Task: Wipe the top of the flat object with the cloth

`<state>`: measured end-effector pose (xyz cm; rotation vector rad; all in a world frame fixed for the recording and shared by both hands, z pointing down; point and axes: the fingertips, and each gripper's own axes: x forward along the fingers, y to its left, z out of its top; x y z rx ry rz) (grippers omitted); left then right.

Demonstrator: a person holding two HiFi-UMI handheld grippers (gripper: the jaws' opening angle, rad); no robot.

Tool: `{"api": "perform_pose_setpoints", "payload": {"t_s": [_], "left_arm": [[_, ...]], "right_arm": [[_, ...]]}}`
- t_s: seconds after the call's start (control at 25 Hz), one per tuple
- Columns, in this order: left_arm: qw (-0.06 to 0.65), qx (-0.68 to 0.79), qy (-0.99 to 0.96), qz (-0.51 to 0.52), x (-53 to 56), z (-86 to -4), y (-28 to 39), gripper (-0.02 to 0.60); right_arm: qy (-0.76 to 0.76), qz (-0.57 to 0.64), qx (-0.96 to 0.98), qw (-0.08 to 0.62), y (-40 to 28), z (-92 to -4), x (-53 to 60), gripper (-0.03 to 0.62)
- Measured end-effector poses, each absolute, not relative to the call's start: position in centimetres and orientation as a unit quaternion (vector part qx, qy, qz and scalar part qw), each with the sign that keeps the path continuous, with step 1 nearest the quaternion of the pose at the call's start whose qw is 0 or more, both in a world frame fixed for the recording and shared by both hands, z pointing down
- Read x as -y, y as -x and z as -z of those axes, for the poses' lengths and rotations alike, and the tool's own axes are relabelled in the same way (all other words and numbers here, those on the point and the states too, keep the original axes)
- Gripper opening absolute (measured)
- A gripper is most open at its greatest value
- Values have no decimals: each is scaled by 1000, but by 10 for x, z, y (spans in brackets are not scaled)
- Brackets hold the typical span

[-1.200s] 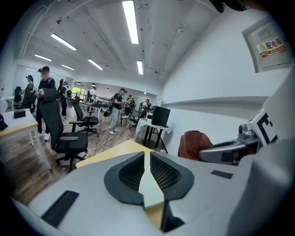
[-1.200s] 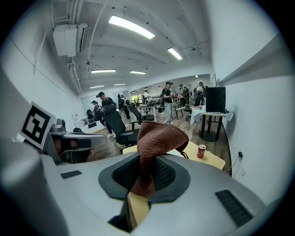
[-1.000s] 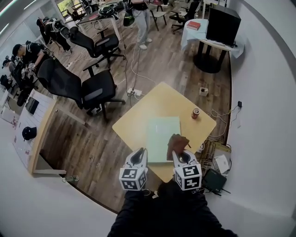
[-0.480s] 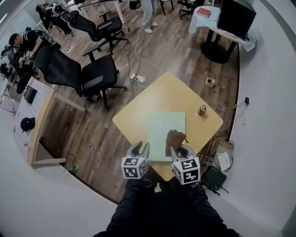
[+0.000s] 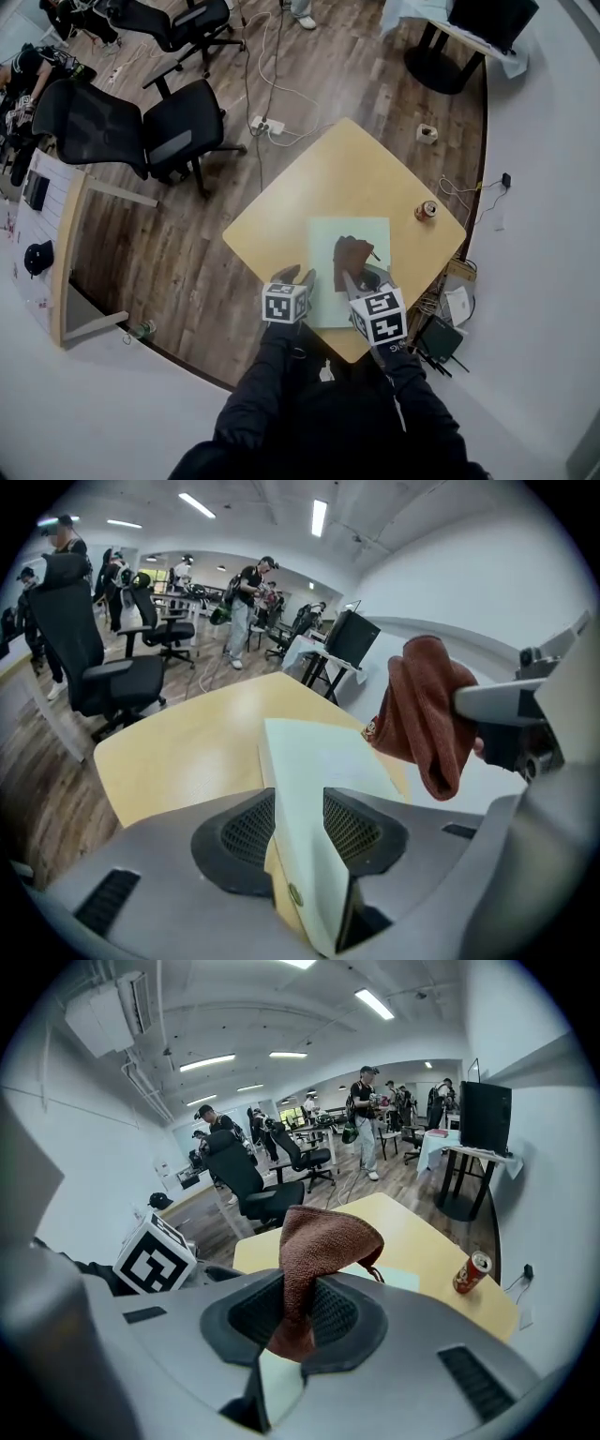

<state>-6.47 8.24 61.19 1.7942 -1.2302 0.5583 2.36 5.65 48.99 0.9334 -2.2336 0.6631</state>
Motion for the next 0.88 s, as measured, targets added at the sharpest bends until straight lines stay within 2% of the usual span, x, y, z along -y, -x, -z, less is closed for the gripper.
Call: {"api": "perform_pose_setpoints", "payload": {"t_s": [0.52,0.6,0.88], "left_arm": [[487,374,-748,-252,-54,-669,58,158],[500,356,-750,-246,-54,-667,55,129],[512,341,-751,-240,-53,-670,58,126]], "right_arm": [[-348,-318,833,290,44,-569,46,69],[-340,-330,831,291,52,-582,52,69],[-327,-338,815,339,59,-626,46,69]]}}
